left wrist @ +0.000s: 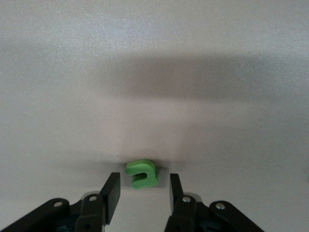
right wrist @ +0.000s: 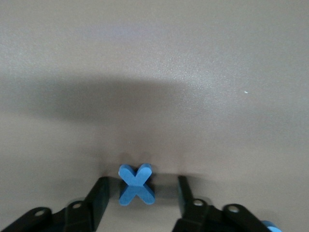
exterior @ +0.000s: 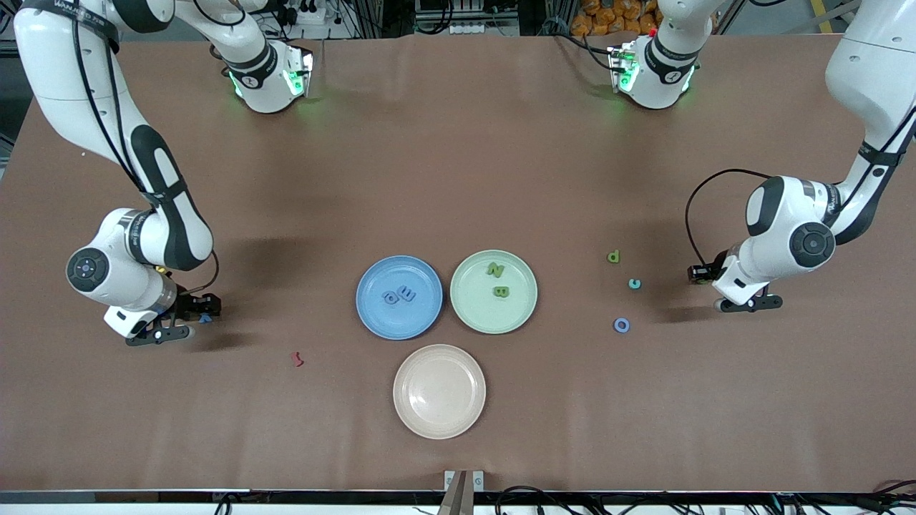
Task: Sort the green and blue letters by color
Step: 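Grasp the blue x with the right gripper while the left gripper grasps green u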
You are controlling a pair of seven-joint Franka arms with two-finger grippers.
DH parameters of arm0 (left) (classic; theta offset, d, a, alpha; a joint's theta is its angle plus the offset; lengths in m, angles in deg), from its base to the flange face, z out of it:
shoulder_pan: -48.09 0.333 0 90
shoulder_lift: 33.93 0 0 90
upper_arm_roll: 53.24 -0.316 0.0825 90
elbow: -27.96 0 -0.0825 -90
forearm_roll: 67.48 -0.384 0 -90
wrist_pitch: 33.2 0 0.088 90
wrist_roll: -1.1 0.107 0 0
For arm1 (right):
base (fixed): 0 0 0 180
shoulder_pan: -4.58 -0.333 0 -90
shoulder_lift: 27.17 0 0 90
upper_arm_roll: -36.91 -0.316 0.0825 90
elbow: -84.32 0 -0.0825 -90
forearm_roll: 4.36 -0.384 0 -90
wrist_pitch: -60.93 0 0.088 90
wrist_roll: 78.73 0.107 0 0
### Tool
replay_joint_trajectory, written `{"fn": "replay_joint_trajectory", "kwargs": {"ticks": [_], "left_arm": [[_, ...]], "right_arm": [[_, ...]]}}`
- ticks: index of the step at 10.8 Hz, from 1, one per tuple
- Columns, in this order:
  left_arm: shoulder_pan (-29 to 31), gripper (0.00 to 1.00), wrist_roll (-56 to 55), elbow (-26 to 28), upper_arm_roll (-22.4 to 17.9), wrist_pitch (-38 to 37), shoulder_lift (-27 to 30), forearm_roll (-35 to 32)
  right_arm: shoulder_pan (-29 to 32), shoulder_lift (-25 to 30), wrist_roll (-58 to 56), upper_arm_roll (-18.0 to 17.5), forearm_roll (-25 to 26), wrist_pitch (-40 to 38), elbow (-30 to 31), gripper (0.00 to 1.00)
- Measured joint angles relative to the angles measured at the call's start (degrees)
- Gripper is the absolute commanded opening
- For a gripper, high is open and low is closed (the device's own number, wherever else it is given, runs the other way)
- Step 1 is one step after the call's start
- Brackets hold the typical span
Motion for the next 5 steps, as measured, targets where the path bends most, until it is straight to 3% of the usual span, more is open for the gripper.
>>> {"fn": "replay_joint_trajectory", "kwargs": {"ticks": [5], "left_arm": [[0.04, 0.40, 0.00, 0.00, 0.00, 0.09, -0.37, -0.24]], "right_arm": [[-0.06, 0.35, 0.00, -0.27, -0.11, 0.16, -0.03, 0.00]]}}
